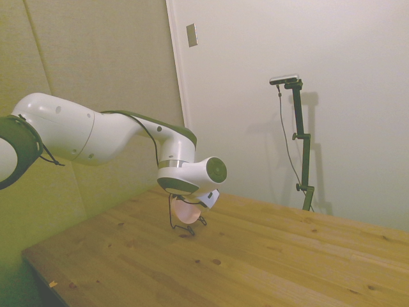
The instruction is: Load the bowl
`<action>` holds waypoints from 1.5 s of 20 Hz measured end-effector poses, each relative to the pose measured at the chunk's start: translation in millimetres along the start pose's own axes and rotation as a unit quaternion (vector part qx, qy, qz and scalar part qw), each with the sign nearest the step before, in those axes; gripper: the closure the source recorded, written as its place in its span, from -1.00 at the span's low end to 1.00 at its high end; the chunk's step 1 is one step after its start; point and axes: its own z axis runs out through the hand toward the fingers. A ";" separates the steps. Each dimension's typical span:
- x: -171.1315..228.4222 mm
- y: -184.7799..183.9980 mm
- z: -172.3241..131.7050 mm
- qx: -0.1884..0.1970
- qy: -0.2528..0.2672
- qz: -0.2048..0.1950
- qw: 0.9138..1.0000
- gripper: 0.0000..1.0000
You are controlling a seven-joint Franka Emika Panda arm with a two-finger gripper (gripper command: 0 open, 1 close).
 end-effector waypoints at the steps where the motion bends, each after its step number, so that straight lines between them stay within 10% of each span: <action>1: 0.7 0.0 1.1 0.000 0.000 0.000 1.000 1.00; 21: -5.7 4.1 8.1 -0.001 -0.007 0.004 1.000 1.00; 22: -7.1 5.4 8.2 -0.002 -0.007 0.005 1.000 -1.00; 30: -11.5 12.0 6.1 0.000 -0.006 0.011 1.000 -1.00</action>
